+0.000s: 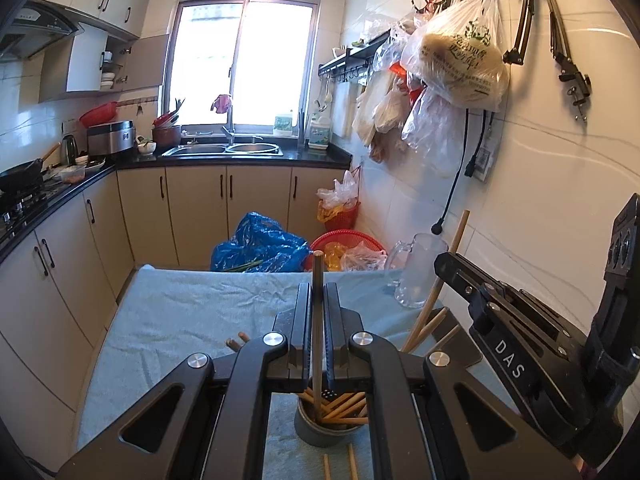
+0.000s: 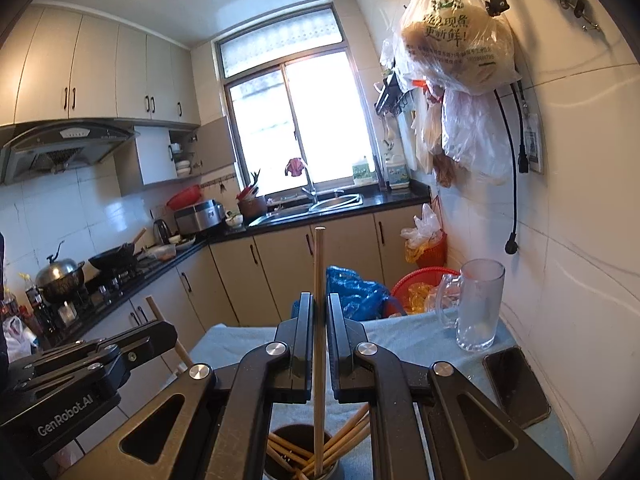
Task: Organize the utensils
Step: 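Lower the left tool's chopstick into the holder while the right tool inserts its own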
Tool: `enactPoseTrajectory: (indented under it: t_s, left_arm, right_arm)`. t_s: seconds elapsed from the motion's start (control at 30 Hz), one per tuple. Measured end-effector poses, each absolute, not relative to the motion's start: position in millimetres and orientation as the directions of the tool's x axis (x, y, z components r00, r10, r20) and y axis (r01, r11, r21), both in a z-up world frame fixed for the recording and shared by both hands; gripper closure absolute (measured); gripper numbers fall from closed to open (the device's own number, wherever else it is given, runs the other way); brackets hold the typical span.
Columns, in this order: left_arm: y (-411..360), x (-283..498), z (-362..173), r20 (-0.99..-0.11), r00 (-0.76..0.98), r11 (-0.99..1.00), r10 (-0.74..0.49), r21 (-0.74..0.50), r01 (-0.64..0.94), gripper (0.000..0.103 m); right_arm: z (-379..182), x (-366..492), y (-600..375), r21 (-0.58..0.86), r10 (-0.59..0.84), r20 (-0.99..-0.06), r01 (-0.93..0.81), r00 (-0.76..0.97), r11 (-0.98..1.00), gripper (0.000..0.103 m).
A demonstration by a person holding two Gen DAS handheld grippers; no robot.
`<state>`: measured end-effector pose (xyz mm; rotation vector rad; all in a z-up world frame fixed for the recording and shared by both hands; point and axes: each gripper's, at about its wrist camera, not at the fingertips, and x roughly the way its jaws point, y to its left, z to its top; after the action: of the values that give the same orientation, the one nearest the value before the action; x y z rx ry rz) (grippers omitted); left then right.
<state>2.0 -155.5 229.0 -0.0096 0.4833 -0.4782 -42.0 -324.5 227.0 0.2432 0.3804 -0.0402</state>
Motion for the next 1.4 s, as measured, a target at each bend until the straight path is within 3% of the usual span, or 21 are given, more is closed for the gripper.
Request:
enactPoseTrajectory:
  t_s: [0.93, 1.4]
  left_arm:
    - [-145.6, 5.7, 180.5, -0.532, 0.742, 0.903, -0.408, -0.118, 0.412, 0.097]
    - [-142.8, 5.9, 177.7, -0.541, 0.736, 0.904, -0.406, -0.12, 0.41, 0.097]
  right_arm:
    - [173.9, -22.1, -318.5, 0.199, 0.021, -0.556, 0.109, 0.831, 0.974, 0.096]
    - [164.4, -14.9, -321.5, 0.202, 0.021, -0.588, 0.121, 0.808, 0.972, 0.096]
